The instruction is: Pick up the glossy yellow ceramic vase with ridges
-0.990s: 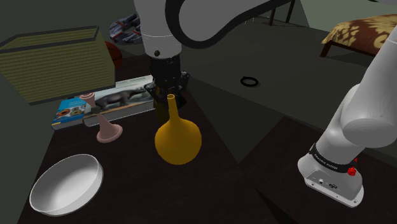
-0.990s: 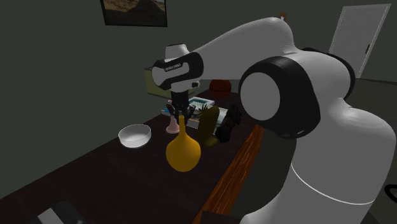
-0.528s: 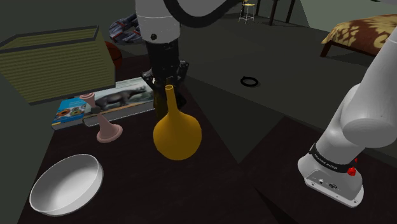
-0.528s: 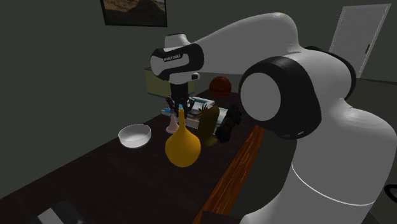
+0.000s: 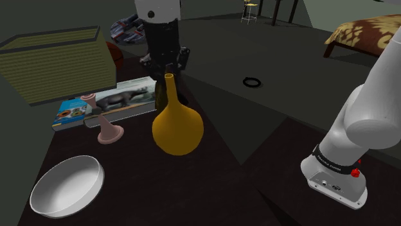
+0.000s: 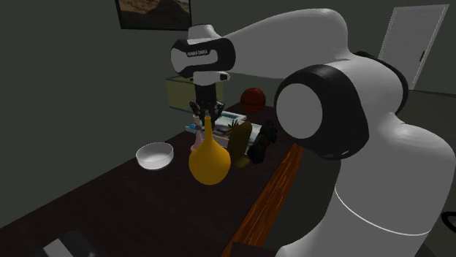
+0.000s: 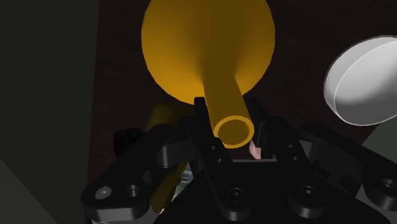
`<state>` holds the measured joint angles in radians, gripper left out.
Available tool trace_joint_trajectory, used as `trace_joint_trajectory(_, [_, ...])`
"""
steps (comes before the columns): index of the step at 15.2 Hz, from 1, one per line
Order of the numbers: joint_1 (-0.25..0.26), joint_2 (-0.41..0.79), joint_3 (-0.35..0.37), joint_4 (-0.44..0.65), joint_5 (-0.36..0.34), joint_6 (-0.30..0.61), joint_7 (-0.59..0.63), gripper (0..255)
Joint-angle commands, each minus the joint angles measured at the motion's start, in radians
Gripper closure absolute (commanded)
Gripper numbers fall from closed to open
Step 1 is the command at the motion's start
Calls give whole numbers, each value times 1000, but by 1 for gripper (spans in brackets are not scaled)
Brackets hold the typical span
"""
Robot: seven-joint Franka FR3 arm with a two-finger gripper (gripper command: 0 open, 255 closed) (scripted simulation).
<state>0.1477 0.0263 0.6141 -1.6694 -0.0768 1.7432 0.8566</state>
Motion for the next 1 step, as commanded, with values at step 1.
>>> trace_joint_trajectory(1, [1,4,1,14,-3,-10,2,255])
